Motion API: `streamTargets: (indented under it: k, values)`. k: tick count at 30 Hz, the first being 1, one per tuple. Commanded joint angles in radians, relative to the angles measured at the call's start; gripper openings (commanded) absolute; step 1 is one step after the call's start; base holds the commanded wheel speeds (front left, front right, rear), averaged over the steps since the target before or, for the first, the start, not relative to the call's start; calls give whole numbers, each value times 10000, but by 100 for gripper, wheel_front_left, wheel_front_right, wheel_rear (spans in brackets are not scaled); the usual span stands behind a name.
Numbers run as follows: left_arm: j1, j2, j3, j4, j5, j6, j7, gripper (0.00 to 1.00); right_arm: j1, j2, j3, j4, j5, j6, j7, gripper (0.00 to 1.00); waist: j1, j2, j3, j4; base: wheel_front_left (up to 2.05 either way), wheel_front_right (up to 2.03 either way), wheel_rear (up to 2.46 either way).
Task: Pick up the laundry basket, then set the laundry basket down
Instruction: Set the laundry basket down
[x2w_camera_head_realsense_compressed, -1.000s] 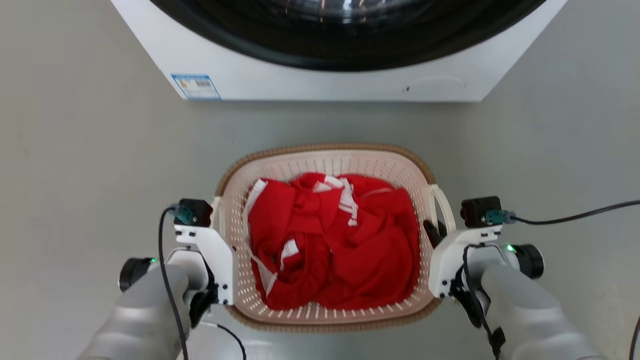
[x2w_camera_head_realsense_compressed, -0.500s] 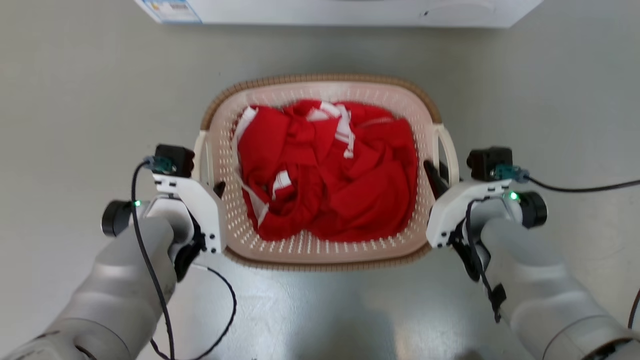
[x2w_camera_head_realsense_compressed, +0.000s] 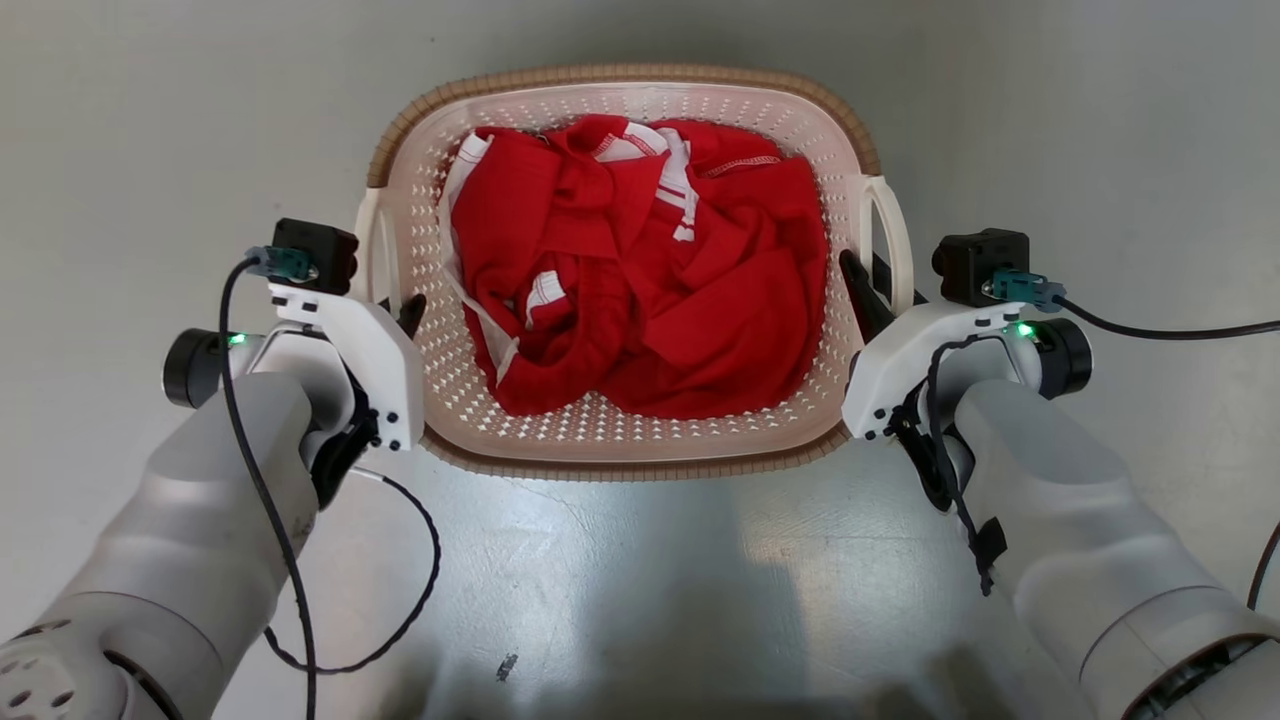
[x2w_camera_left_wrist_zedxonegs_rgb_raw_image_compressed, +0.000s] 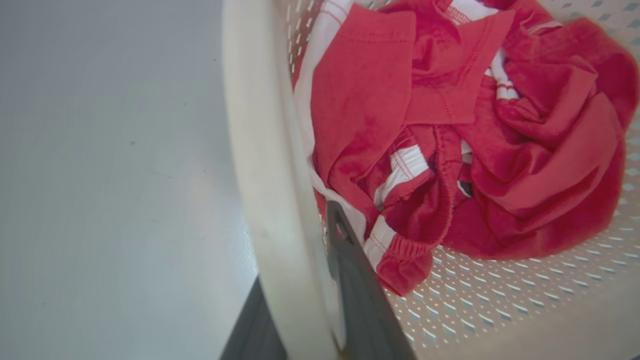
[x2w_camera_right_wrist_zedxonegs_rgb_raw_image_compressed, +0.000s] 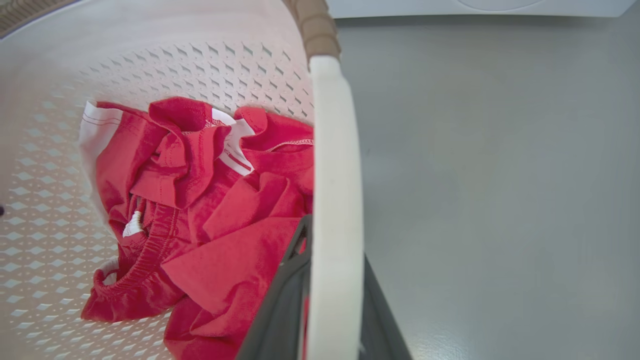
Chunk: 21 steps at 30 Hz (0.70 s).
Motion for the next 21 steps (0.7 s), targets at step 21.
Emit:
streamTargets:
  k: [21]
  values:
    - [-729,929,35,113,130,-62,-222,0,-18,-14,-39,-125,-33,150,-148,0,0,0,684,-194,0,0,0]
